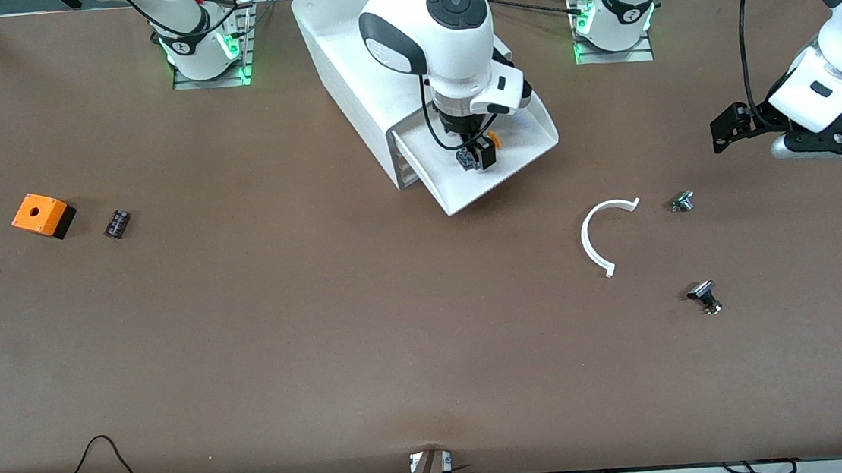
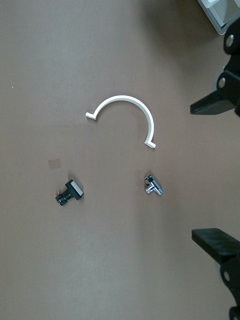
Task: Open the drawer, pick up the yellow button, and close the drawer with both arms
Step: 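Lower the right gripper into the drawer over the orange button, then close the right gripper on the orange button and lift it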
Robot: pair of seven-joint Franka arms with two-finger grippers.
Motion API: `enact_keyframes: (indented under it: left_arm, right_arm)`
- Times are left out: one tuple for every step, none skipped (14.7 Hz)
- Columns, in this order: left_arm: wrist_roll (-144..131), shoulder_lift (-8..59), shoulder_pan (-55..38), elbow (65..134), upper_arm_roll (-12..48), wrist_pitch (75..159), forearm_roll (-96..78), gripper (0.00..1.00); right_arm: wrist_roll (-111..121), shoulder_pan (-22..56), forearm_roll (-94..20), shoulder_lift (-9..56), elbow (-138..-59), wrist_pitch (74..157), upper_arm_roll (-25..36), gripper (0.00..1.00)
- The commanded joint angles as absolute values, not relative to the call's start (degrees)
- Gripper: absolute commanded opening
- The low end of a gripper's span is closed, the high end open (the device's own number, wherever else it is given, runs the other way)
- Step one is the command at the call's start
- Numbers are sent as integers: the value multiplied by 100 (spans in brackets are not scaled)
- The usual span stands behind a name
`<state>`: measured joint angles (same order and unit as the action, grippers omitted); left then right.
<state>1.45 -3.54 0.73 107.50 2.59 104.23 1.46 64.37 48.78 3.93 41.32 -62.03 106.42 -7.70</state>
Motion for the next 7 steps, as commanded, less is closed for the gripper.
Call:
enact_keyframes:
  left_arm:
    - [70, -431, 35, 10731, 237, 10389, 264, 100]
    - [70, -431, 35, 10731, 237, 10389, 264, 100]
    - [70, -431, 35, 10731, 237, 10389, 264, 100]
    - [70, -431, 35, 10731, 246, 10389, 264, 100]
    - [70, -431, 35, 10731, 237, 10389, 264, 100]
    - [79, -431, 35, 10731, 237, 10389, 264, 100]
    - [70, -431, 35, 10731, 237, 10389, 264, 100]
  right_arm:
    - [6346, 4931, 483, 4297, -5977, 10643, -721, 100]
    - [6346, 4913, 483, 4324, -5977, 10722, -729, 97]
    - [6346, 4904, 483, 4350, -5985, 10818, -729, 95]
    - [6346, 4913, 483, 4394, -5985, 10854, -721, 86]
    - [6354, 4922, 492, 4412, -5994, 10863, -721, 74]
    - [6363, 4931, 518, 4412, -5994, 10898, -721, 71]
    - [6381, 4922, 597, 4412, -6003, 10933, -721, 64]
